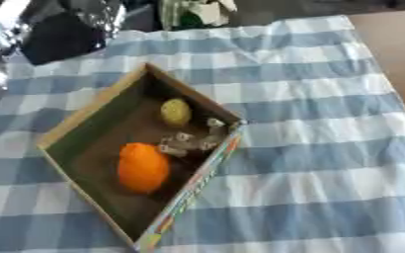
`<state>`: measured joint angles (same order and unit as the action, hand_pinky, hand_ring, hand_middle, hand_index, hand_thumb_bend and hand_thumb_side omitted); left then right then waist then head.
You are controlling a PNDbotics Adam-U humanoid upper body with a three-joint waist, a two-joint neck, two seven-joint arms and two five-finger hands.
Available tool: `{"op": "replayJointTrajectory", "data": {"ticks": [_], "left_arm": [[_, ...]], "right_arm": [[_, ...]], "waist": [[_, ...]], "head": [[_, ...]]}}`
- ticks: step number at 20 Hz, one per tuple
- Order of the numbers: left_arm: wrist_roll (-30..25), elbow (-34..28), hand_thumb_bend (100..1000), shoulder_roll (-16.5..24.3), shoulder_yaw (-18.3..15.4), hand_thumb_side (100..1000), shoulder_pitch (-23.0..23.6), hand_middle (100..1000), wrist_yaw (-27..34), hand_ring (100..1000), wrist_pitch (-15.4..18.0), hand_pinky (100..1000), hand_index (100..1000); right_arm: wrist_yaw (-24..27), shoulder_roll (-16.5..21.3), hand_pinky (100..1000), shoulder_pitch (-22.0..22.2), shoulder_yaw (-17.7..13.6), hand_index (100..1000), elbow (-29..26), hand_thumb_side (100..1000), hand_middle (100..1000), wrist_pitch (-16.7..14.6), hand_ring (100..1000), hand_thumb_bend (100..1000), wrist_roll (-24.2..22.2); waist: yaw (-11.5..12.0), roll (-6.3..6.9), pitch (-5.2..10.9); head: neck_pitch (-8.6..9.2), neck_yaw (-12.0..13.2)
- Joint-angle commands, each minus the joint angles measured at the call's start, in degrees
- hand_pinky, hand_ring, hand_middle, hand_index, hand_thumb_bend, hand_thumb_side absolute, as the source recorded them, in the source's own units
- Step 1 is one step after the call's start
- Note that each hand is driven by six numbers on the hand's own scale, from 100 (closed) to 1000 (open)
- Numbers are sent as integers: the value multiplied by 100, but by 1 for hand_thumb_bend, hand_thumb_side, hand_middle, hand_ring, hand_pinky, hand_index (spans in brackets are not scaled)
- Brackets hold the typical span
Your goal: Pick up objects on the table and place them in the box.
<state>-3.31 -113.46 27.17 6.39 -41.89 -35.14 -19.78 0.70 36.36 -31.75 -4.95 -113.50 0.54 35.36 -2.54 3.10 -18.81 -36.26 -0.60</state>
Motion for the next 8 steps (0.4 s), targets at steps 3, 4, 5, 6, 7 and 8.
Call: {"op": "replayJointTrajectory", "data": {"ticks": [3,4,5,6,7,8], "left_arm": [[1812,-113,100,-425,-449,710,398,587,597,608,31,491,775],[2068,-113,100,-503,-491,714,492,586,676,607,54,490,774],[2305,-113,100,-572,-521,716,576,586,744,607,92,490,773],[2519,-113,100,-631,-537,717,644,585,797,607,143,489,772],[2734,-113,100,-699,-556,727,705,585,845,607,211,489,773],[2967,-113,100,-773,-577,732,768,591,896,608,296,489,774]], "right_arm": [[-5,39,698,-116,-64,774,-109,680,692,-42,782,100,-22],[-8,30,698,-122,-64,774,-109,681,692,-51,782,100,-30],[-9,21,697,-127,-65,774,-109,681,692,-60,783,100,-35],[-9,12,697,-131,-66,774,-109,681,692,-69,783,100,-38],[-10,2,697,-135,-67,774,-109,683,692,-81,783,100,-39],[-14,-8,696,-136,-71,774,-109,681,692,-99,783,100,-40]], "waist": [[53,-33,108],[65,-35,101],[75,-37,93],[83,-39,88],[90,-44,82],[94,-50,76]], "head": [[-109,237],[-112,273],[-111,296],[-109,307],[-101,303],[-92,289]]}}
